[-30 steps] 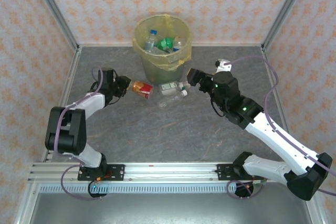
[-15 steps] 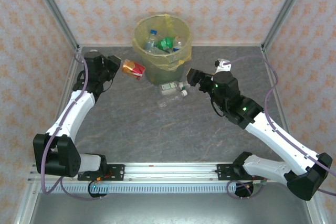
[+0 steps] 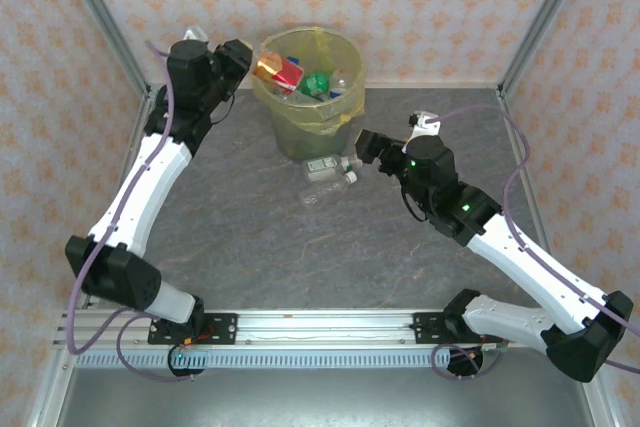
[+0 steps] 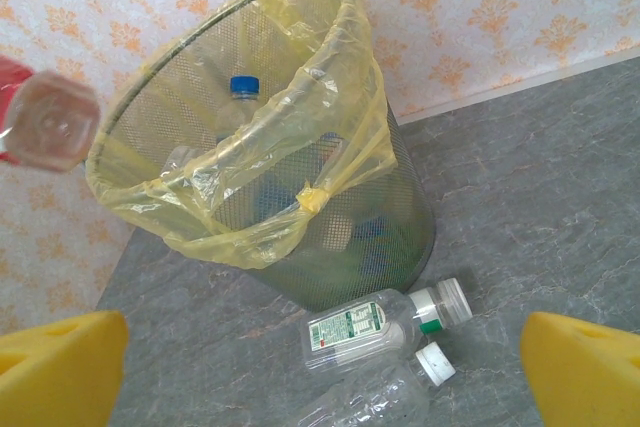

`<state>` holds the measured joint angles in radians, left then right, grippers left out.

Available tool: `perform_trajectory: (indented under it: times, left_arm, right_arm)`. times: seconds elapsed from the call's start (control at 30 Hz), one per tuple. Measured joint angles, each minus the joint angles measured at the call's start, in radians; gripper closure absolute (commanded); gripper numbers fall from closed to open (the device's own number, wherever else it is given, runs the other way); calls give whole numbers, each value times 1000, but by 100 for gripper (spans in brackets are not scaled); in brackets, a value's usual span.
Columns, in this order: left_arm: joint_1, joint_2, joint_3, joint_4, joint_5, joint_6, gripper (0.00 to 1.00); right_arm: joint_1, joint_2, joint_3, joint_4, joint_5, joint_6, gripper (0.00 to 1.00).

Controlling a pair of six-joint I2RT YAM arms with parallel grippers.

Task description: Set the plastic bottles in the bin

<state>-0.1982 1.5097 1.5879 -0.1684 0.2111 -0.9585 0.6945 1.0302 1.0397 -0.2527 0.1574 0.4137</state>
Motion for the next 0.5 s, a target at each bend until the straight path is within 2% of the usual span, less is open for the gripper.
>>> perform_trajectory:
  times: [0.4, 0.47, 0.5]
  left_arm:
    - [-88, 352, 327, -2, -11, 0, 75]
    - [-97, 399, 375, -8, -11, 1, 72]
    - [-102, 424, 400, -8, -11, 1, 66]
  right_arm:
    - [0, -58, 0, -2, 24, 1, 0]
    - [0, -63, 0, -3, 30, 2, 0]
    - [0, -65, 0, -5, 31, 4, 0]
